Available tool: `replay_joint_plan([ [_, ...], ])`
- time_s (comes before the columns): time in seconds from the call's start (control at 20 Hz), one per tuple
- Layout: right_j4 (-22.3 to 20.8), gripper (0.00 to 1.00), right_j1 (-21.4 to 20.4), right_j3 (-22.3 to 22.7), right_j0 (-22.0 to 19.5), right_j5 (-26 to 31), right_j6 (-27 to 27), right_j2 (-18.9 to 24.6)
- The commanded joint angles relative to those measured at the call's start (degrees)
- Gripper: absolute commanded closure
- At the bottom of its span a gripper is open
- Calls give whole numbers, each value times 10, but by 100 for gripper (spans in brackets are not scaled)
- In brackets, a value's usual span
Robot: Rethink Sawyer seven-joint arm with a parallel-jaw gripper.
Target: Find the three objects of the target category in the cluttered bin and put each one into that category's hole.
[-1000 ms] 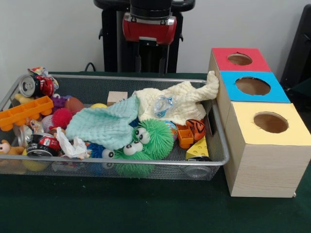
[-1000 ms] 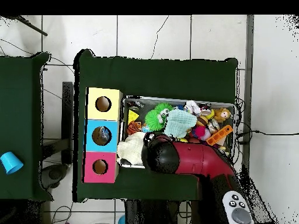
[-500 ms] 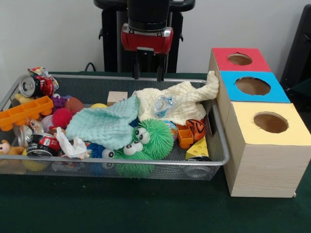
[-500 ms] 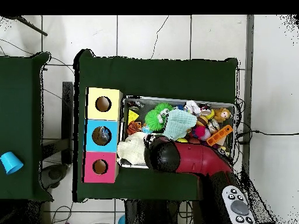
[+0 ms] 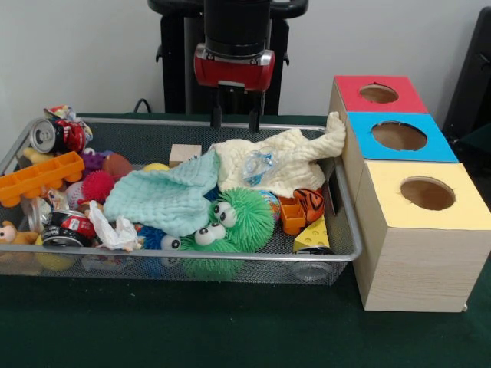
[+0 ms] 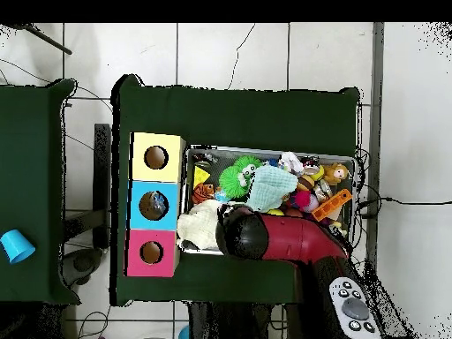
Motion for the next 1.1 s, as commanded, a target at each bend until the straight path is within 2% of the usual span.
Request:
replay_joint_plan([
  [0.05,8,0,12,-39,19,-9,78,-7],
  [0.4,18,0,16,-49,34,-3,84,-16],
  [1.1,10,0,40,-49,31,-41,81,-21],
])
